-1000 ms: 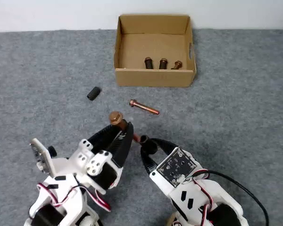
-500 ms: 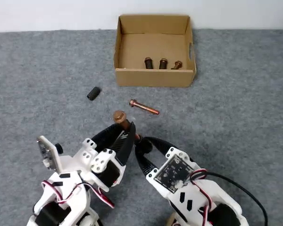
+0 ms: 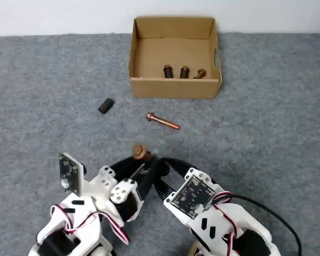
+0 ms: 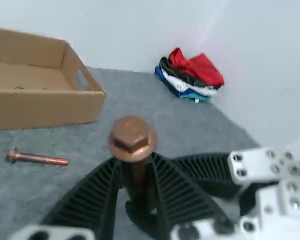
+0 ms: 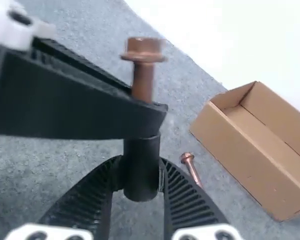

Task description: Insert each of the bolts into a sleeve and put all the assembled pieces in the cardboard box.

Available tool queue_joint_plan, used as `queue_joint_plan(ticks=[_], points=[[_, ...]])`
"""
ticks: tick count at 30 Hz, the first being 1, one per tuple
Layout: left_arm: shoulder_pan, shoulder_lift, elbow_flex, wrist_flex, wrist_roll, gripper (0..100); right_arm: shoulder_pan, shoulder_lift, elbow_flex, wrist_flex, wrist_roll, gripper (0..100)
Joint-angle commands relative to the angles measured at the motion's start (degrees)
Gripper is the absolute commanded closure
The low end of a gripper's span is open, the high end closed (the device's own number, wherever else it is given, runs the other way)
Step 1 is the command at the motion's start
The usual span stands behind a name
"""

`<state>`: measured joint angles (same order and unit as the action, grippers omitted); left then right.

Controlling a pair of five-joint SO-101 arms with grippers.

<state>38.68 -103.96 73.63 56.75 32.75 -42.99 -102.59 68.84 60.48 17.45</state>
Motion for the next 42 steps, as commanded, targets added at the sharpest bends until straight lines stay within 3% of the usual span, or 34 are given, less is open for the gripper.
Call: queue_joint_plan(ticks=[1, 8, 11, 19, 23, 26, 30, 33, 38, 42], points=[[0.88, 0.0, -1.27, 4.4, -4.66, 98, 3.21, -0.66, -1.85, -1.45, 0.44, 99.1], [0.62, 0.18, -1.45, 8.26, -5.36, 75, 4.18, -0.66, -1.85, -1.36, 0.53, 99.1], [-0.26, 0.18, -1.8, 8.35, -5.36, 73, 4.18, -0.31, -1.76, -1.36, 0.53, 99.1], [-8.35, 0.09, -9.71, 8.35, -7.74, 75, 4.44, -0.22, -1.67, -1.01, 0.26, 99.1], [-13.36, -0.09, -11.12, 8.09, -13.36, 89, 7.6, -0.66, -1.67, 2.51, 0.09, 99.1], [-18.64, -0.09, -9.71, 8.09, -17.85, 100, 14.55, -0.48, -1.85, 4.7, -2.29, 99.1], [-27.43, -0.09, -2.59, 6.95, -20.84, 98, 27.03, -0.13, -2.02, 9.89, -9.05, 99.1], [-34.29, -0.09, 4.79, 2.37, -21.01, 99, 33.01, -0.04, -2.11, 13.23, -10.11, 99.1], [-43.08, -0.09, 12.35, -1.14, -21.19, 99, 34.77, 2.59, -2.99, 12.97, -10.11, 99.1], [-44.22, -0.09, 17.98, -0.88, -21.19, 99, 35.12, 15.08, -10.2, 11.38, -10.37, 99.1]])
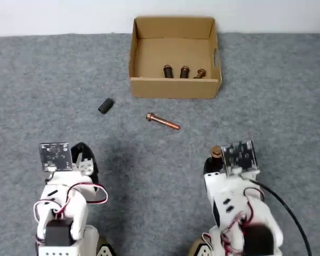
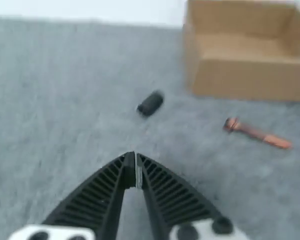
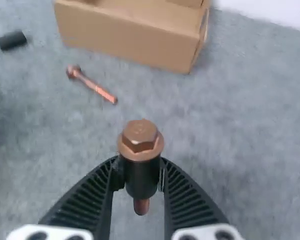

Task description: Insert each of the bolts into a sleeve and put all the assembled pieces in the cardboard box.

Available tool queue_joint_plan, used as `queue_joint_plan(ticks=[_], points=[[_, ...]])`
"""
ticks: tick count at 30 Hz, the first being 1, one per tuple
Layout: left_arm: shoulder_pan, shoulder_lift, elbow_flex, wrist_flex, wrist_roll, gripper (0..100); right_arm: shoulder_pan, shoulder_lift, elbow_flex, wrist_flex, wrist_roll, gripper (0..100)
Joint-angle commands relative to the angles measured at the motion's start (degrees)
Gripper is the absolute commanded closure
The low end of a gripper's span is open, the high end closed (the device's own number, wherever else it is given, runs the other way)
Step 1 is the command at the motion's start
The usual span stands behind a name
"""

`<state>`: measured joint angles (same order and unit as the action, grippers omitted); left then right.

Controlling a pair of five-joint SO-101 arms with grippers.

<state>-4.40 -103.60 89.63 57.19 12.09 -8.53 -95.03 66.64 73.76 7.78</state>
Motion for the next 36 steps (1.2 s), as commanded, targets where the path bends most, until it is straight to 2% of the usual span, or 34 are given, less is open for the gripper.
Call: queue_joint_plan(ticks=[1, 6, 13, 22, 36], points=[[-1.14, -0.44, 3.38, -1.32, -0.53, 99, 0.66, 11.56, -10.55, -2.51, -0.79, 99.1], [-1.14, -0.35, 6.81, -1.14, -0.62, 99, 0.66, 30.37, -23.03, -5.93, -0.88, 99.1], [-1.14, -0.09, 6.81, -1.05, -0.88, 99, 0.57, 47.96, -35.69, -14.29, -0.88, 99.1], [-1.14, -0.09, 6.81, -1.05, -15.3, 99, 0.31, 67.91, -50.81, -22.2, -0.88, 99.1], [-1.49, -0.09, 6.81, -1.05, -15.82, 99, 0.22, 104.22, -92.48, -22.55, -0.88, 99.1]])
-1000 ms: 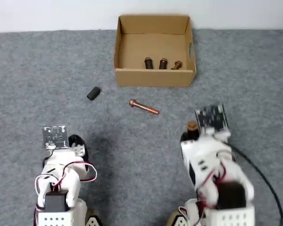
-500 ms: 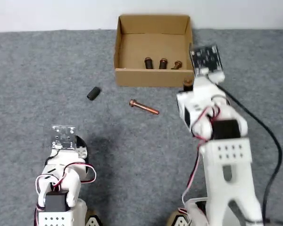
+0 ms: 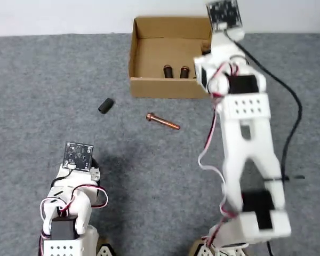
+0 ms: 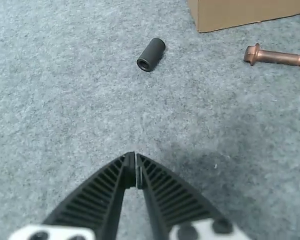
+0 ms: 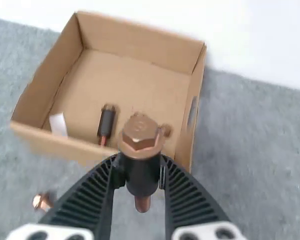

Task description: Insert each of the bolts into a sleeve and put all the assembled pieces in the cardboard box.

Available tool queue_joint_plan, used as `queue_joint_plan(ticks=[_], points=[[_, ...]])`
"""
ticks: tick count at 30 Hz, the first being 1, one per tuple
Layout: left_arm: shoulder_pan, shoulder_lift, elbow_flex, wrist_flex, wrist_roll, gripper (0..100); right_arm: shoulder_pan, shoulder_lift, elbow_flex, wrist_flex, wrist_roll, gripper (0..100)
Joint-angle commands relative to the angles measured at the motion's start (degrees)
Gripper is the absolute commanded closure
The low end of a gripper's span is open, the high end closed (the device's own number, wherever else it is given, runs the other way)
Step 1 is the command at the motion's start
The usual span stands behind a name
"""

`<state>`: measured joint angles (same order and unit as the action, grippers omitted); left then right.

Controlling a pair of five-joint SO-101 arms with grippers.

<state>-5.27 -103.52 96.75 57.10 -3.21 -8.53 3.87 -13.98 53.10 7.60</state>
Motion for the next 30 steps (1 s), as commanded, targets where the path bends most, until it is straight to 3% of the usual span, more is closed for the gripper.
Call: queue_joint_plan(ticks=[1, 8, 15, 19, 25, 30], points=[[-0.7, -0.18, -0.31, -0.79, -0.53, 99, 0.22, 8.57, -14.86, -2.42, -0.7, 99.1], [-0.7, -0.18, -0.31, 0.53, -0.62, 99, -0.22, 29.58, -32.35, -12.0, -0.26, 99.1], [-0.7, -0.18, -0.31, 0.53, -0.62, 99, -0.84, 46.99, -43.43, -12.88, -0.18, 99.1], [-0.7, -0.18, -0.31, 0.62, -0.62, 99, -1.1, 52.18, -48.35, -8.57, 2.11, 97.5], [-0.7, -0.18, -0.31, 1.67, -0.62, 99, -2.68, 54.9, -56.09, 1.54, 4.13, 82.5], [-0.7, -0.18, -0.31, 1.76, -0.62, 99, -5.05, 54.9, -64.62, 12.0, 4.22, 87.8]])
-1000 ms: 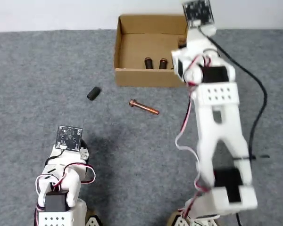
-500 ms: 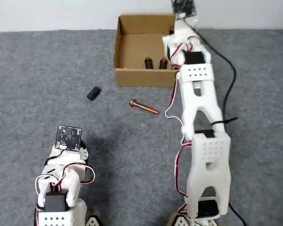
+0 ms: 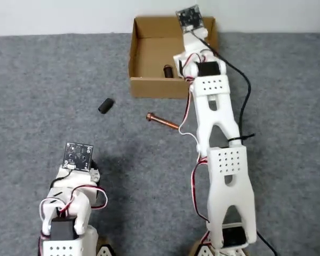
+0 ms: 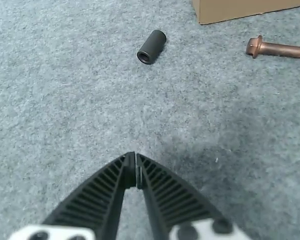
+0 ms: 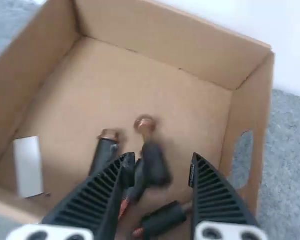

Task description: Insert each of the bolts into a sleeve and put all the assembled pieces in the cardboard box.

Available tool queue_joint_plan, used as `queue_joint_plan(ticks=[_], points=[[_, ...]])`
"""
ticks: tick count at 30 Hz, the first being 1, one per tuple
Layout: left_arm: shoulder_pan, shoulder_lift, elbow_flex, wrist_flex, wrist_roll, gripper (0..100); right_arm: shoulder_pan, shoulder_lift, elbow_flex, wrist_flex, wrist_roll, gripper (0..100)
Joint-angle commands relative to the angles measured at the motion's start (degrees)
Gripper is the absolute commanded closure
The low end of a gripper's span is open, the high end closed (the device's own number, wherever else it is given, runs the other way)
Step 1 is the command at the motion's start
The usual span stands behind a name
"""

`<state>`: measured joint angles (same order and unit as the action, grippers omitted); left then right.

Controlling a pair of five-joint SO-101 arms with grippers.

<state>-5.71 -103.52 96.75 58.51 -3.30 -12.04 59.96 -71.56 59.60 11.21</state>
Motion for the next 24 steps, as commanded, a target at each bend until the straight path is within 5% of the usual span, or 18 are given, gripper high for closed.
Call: queue_joint_plan(ticks=[1, 5, 11, 24], points=[[-0.26, -0.18, -0.31, 0.35, -0.53, 99, -2.24, -1.01, -9.23, 7.78, 0.62, 89.8], [-0.26, -0.18, -0.31, 0.35, -0.53, 99, -4.97, -0.75, -16.44, 15.34, 0.62, 98.6], [-0.26, -0.18, -0.31, 0.44, -0.53, 99, -10.86, -0.75, -23.56, 21.05, 0.26, 99.0], [-0.26, -0.18, -0.31, 0.44, -0.53, 99, -24.04, 7.34, -21.89, 10.33, 0.62, 99.0]])
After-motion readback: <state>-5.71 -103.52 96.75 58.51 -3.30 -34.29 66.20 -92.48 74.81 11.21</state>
